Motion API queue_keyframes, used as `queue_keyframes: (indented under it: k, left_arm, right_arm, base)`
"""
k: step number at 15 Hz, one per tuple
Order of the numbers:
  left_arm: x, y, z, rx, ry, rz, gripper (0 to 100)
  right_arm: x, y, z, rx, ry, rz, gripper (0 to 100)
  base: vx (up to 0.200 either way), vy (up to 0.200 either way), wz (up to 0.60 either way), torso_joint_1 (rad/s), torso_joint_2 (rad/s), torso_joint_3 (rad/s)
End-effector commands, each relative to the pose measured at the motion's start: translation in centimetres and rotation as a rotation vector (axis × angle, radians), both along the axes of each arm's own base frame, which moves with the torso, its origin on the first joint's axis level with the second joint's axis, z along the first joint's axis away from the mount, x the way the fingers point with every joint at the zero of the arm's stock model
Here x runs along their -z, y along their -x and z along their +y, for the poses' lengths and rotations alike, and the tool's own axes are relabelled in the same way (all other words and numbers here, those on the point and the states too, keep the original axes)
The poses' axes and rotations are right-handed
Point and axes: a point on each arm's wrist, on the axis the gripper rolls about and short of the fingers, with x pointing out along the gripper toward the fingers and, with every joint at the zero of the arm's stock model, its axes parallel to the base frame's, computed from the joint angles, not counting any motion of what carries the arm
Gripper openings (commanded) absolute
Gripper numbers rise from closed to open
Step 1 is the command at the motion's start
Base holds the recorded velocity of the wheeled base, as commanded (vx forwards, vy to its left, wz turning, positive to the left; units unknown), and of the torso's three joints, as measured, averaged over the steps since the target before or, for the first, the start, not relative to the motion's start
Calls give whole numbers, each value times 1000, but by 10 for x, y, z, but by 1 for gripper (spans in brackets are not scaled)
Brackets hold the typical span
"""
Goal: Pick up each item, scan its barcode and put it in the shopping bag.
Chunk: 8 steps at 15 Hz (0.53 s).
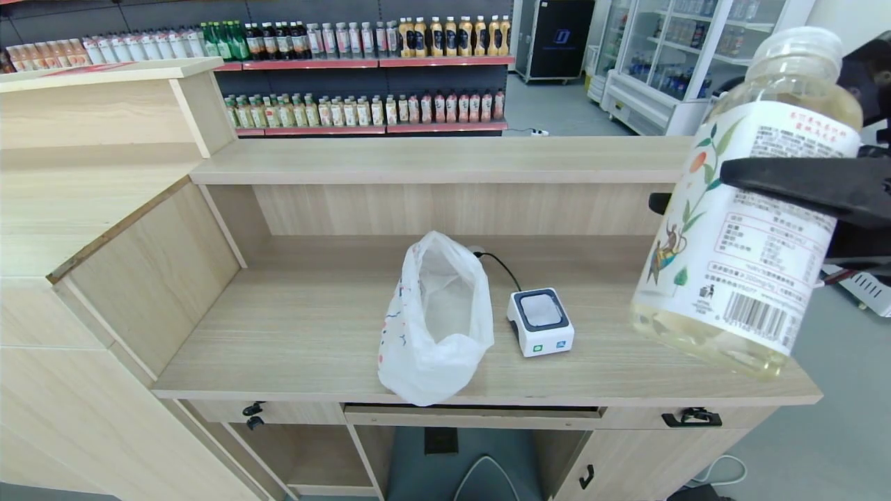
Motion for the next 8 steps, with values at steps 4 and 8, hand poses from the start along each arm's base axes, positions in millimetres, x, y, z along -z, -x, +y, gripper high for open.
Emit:
queue_keyframes:
  k: [4,8]
  left_arm:
    - [0,0,0,0,2,0,0]
    - [0,0,0,0,0,0,0]
  right_arm:
    - [1,22,11,81,-27,47,0]
    - [7,33,17,151,-38,86,0]
  base:
    - [0,0,0,0,0,0]
    - [0,0,0,0,0,0]
